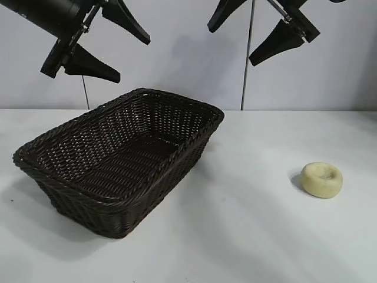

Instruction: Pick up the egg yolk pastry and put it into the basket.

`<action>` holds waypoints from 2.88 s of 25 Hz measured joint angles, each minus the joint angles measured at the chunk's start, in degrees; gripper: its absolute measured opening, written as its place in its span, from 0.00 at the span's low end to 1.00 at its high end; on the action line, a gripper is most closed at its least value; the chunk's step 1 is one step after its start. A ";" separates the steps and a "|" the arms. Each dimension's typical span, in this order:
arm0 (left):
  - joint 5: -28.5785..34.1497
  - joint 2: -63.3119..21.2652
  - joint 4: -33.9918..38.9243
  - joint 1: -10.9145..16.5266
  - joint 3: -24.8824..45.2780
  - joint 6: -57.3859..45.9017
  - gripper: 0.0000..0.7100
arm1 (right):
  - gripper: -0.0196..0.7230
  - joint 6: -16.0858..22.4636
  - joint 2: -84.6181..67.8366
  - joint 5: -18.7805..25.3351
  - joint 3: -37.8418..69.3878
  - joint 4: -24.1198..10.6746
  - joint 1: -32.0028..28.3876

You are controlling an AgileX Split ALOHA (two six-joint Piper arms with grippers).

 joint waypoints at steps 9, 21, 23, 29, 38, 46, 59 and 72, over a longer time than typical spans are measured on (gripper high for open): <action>0.00 0.00 0.00 0.00 0.00 0.00 0.74 | 0.87 0.00 0.00 0.00 0.00 -0.06 0.00; -0.05 0.00 0.00 0.00 0.00 0.00 0.74 | 0.87 0.00 0.00 0.00 0.00 -0.18 0.00; -0.32 0.00 0.00 0.00 0.00 0.00 0.74 | 0.87 0.00 0.00 0.00 0.00 -0.18 0.00; -3.08 0.00 0.00 0.00 0.00 0.00 0.74 | 0.87 0.00 0.00 0.00 0.00 -0.18 0.00; -4.71 0.00 -0.05 0.00 0.00 0.00 0.74 | 0.87 0.00 0.00 0.00 0.00 -0.18 0.00; -6.58 0.00 -0.23 0.00 0.00 0.00 0.74 | 0.87 0.00 0.00 0.00 0.00 -0.18 0.00; -3.52 -8.45 11.55 0.00 0.27 -20.50 0.74 | 0.87 0.00 0.00 -0.06 0.00 -0.24 0.00; 3.91 -16.11 36.75 -1.98 10.64 -45.90 0.74 | 0.87 0.00 0.00 -0.13 0.00 -0.30 0.00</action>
